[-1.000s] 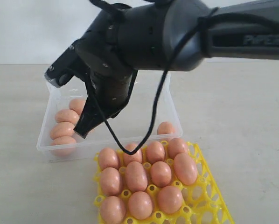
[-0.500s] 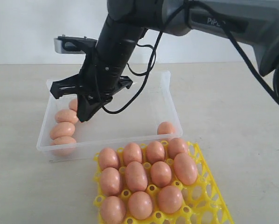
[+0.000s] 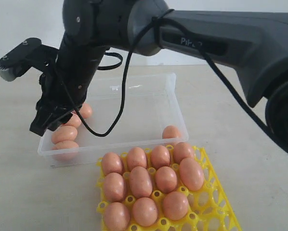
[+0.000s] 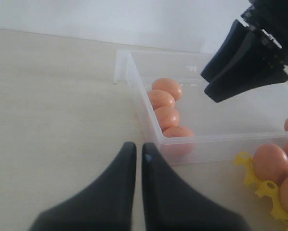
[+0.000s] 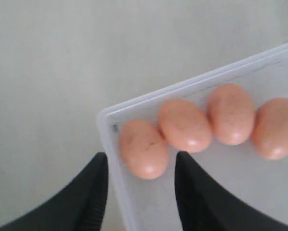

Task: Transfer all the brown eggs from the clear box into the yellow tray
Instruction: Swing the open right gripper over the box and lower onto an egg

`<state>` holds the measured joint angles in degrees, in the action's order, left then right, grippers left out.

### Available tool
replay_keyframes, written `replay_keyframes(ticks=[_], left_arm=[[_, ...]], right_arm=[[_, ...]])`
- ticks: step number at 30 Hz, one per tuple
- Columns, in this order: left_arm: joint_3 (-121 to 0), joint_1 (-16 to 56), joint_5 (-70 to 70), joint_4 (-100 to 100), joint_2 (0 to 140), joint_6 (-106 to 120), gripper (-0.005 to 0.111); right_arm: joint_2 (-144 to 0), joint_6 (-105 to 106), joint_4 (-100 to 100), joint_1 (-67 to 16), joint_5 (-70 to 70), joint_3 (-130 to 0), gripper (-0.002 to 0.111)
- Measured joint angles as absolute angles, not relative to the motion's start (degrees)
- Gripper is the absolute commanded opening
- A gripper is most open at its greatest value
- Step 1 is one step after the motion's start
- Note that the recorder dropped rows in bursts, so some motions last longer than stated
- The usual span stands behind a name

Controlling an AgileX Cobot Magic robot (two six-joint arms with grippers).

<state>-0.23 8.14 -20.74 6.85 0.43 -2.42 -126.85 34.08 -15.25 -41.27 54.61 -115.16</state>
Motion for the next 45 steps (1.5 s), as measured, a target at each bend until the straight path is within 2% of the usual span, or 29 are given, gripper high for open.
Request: replay_keyframes(ticks=[8,33,45], left_arm=[[-0.2,8.1,-20.7,6.8,0.4,-2.4,0.004],[-0.2,8.1,-20.7,6.8,0.4,-2.4,0.004],[-0.2,8.1,-20.7,6.8,0.4,-2.4,0.004]], right_arm=[[-128.2,29.3,-5.8,-41.8,41.3,-115.2,0.041],[-137.7,48.7,-9.8,-41.8,36.8,-115.2,0.041],[-140.1,47.5,-10.2,-41.2,33.8,-115.9,0.041]])
